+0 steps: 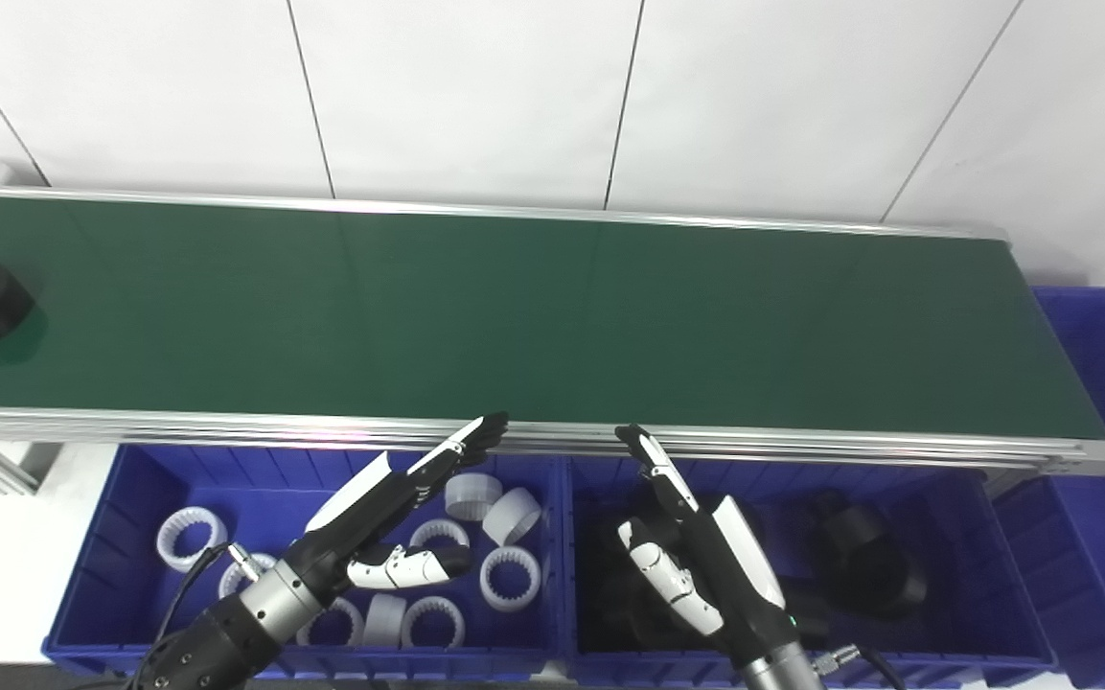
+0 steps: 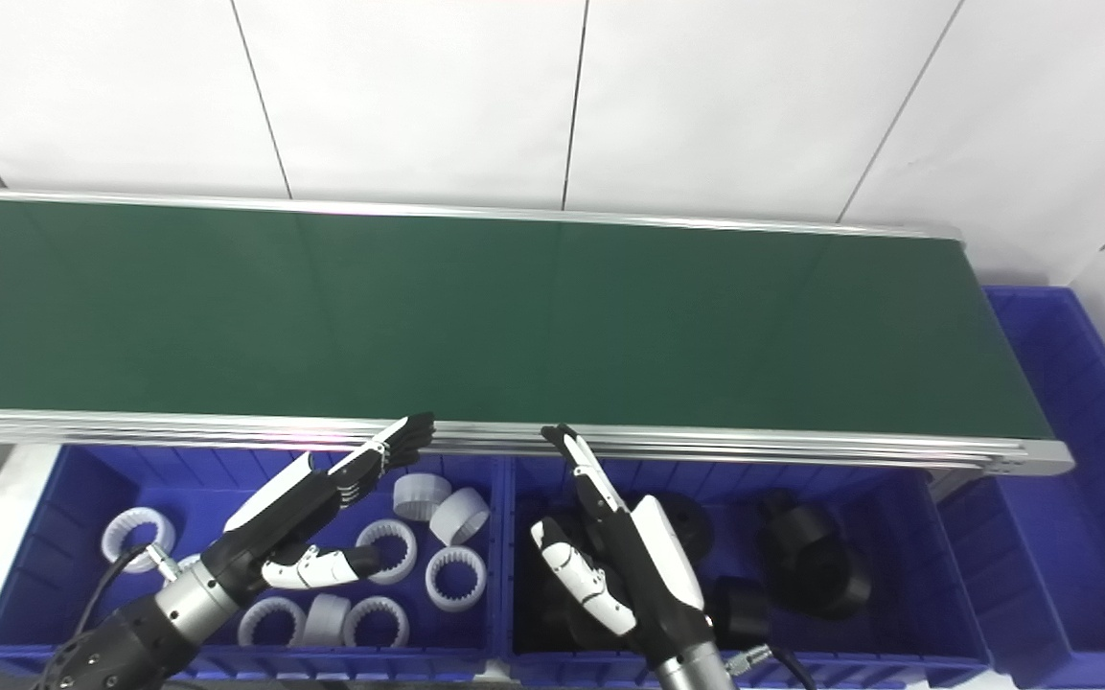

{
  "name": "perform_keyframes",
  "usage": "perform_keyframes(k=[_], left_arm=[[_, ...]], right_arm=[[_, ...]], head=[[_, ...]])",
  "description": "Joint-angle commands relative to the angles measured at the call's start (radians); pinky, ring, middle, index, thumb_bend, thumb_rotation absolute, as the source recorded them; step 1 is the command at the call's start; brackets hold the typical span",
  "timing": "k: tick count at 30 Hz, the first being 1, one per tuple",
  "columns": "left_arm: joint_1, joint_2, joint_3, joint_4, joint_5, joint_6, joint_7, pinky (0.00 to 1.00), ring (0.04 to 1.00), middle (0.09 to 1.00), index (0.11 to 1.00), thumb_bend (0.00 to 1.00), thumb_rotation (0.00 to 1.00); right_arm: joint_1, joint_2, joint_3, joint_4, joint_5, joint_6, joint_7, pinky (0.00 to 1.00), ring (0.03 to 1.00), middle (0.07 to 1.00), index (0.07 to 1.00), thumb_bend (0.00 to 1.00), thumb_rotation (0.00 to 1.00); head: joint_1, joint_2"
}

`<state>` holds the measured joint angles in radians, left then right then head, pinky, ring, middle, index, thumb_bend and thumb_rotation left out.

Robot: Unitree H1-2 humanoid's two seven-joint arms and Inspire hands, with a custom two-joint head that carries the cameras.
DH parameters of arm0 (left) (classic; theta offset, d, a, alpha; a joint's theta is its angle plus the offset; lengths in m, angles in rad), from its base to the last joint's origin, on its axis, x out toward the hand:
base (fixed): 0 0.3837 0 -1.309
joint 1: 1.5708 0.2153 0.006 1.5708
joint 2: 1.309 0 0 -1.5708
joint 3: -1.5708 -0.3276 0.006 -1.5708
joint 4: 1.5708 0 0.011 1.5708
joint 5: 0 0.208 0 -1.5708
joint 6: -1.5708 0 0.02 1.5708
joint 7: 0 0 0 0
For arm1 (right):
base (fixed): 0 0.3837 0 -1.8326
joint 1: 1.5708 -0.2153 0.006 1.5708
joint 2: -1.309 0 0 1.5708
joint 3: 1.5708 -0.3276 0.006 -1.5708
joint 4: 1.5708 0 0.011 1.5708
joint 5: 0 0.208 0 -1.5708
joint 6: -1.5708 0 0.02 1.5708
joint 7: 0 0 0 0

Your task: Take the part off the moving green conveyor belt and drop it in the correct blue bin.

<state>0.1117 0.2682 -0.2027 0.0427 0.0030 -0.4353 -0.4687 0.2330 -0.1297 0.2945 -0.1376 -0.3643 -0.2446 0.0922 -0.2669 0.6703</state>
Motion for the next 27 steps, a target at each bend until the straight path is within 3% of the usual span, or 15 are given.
perform_keyframes(k=[1,27], left_arm=[[-0.008,0.009,0.003,-0.039,-0.025,-0.033,0.008,0.96,0.992,1.000,0.986,0.43,0.69],[-0.003,0.008,0.002,-0.047,-0.016,-0.034,0.014,0.96,0.992,1.000,0.987,0.42,0.67]], right_arm=[[-0.009,0.005,0.001,-0.037,0.003,-0.036,-0.009,0.92,0.969,0.997,0.974,0.37,0.99],[-0.009,0.002,0.000,-0.030,0.005,-0.036,-0.006,0.92,0.967,0.995,0.973,0.40,1.00]], head=[[0.001,-0.001],[0.004,0.007]])
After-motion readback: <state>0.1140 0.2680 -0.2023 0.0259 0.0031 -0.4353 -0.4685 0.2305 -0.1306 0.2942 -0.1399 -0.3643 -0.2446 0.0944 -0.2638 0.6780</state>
